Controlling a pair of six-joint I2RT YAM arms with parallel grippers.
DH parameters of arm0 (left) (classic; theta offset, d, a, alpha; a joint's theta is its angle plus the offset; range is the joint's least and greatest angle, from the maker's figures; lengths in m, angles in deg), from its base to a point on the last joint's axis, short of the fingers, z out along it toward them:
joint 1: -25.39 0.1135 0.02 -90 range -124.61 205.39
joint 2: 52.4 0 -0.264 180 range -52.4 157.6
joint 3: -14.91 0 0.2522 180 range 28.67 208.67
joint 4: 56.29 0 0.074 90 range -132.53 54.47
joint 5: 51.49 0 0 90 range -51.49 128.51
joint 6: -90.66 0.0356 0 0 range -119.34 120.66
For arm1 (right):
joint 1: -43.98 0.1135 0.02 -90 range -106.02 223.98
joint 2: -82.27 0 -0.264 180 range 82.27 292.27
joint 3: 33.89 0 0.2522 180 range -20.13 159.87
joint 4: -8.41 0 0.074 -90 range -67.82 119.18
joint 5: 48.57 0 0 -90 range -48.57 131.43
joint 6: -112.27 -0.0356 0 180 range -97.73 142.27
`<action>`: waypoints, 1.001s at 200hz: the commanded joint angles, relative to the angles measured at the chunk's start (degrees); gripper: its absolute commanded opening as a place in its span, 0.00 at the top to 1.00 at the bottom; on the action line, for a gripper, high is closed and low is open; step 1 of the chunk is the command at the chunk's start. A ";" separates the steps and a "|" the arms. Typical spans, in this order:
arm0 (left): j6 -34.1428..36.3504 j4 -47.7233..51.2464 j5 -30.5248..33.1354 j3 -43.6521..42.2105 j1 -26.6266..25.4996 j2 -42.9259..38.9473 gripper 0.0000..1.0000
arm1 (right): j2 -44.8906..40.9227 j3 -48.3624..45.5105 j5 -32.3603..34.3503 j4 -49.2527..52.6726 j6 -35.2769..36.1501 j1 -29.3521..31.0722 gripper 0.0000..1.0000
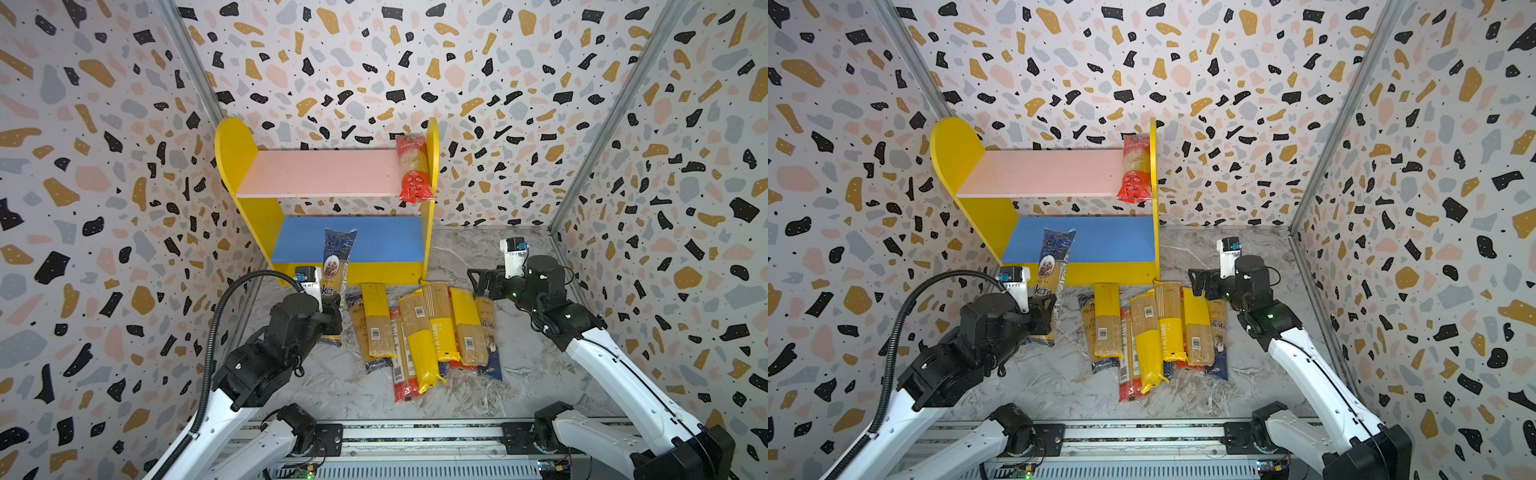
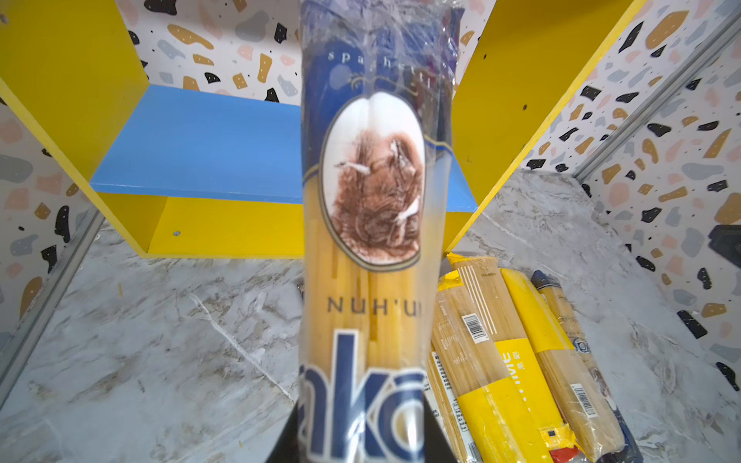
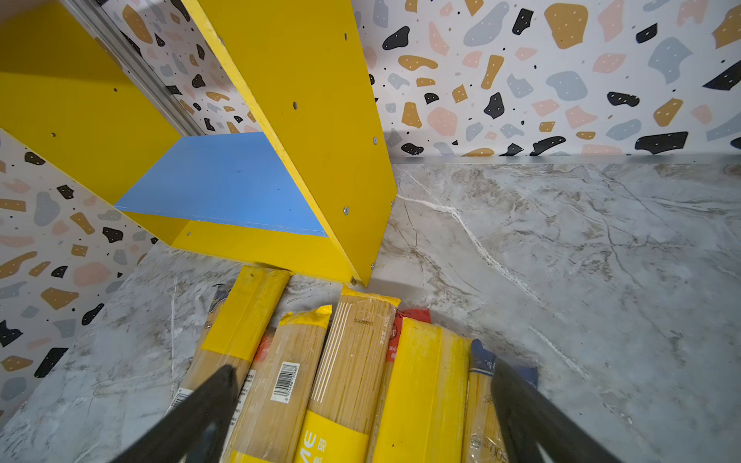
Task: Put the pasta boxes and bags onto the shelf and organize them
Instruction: 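Lift the ankara bag upright with the left gripper toward the pink shelf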
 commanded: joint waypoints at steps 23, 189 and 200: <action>2.88 -13.05 -2.74 6.30 0.26 -2.18 1.00 | -0.29 3.54 -0.19 1.10 0.74 0.51 0.01; 9.37 -28.12 -15.18 33.32 0.40 19.21 1.00 | -0.68 6.29 1.27 2.45 1.05 0.51 0.01; 9.73 -28.89 -15.91 36.74 0.53 22.61 1.00 | -0.86 6.27 1.54 2.46 1.10 0.52 0.01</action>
